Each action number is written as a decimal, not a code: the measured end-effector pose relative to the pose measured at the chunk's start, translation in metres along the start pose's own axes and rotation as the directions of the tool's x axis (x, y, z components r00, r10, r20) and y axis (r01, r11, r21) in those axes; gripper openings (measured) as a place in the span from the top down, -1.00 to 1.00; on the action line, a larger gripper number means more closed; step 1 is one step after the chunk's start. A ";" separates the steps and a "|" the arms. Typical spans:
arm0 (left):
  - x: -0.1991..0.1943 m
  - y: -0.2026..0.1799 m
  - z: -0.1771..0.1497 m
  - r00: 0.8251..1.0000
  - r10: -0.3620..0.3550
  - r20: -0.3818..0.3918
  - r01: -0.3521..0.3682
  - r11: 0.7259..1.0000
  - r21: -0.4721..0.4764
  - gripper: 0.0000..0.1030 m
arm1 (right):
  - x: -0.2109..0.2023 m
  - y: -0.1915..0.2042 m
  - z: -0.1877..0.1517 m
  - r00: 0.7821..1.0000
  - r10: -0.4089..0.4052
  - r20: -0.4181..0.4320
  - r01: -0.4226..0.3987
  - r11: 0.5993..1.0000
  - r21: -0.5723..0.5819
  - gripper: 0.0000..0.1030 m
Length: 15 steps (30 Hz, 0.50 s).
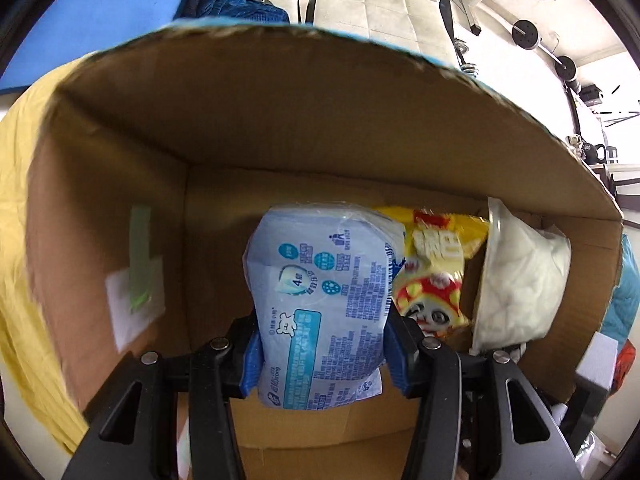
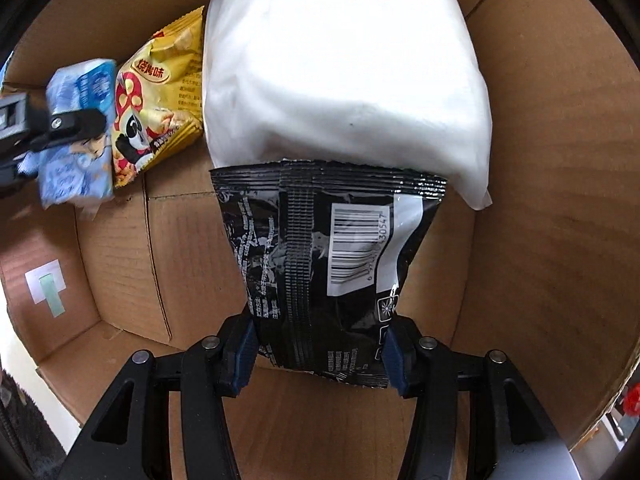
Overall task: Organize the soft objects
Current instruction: 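Carry both packs into the box and open both grippers to release them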
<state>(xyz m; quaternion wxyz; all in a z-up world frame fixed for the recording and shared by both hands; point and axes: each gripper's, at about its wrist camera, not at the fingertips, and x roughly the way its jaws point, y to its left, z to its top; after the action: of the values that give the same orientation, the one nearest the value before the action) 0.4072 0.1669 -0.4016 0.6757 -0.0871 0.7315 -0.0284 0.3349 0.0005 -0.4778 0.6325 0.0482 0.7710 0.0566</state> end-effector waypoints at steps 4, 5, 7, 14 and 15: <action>0.006 -0.002 0.006 1.000 0.008 -0.003 -0.008 1.000 0.022 -0.10 | -0.001 -0.004 0.005 1.000 0.002 -0.006 -0.002 1.000 -0.004 -0.08; 0.008 -0.002 0.007 1.000 0.014 -0.007 -0.014 1.000 0.025 -0.14 | 0.000 -0.003 0.003 1.000 -0.004 -0.007 0.004 1.000 -0.010 -0.09; 0.009 -0.002 0.009 1.000 0.025 -0.011 -0.025 0.999 0.021 -0.16 | -0.002 -0.002 0.003 1.000 -0.015 -0.008 0.015 1.000 -0.017 -0.13; 0.004 0.002 0.008 1.000 -0.002 -0.019 0.002 1.000 -0.011 -0.39 | -0.024 0.003 0.007 0.999 -0.045 0.028 0.045 0.999 -0.004 -0.43; 0.002 0.001 0.007 1.000 -0.007 -0.019 0.007 1.000 -0.010 -0.41 | -0.027 0.003 0.007 0.999 -0.043 0.032 0.043 0.999 0.002 -0.45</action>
<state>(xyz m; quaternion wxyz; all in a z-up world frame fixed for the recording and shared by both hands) 0.4135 0.1683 -0.4046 0.6681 -0.0927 0.7377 -0.0282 0.3470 -0.0006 -0.4527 0.6457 0.0328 0.7617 0.0418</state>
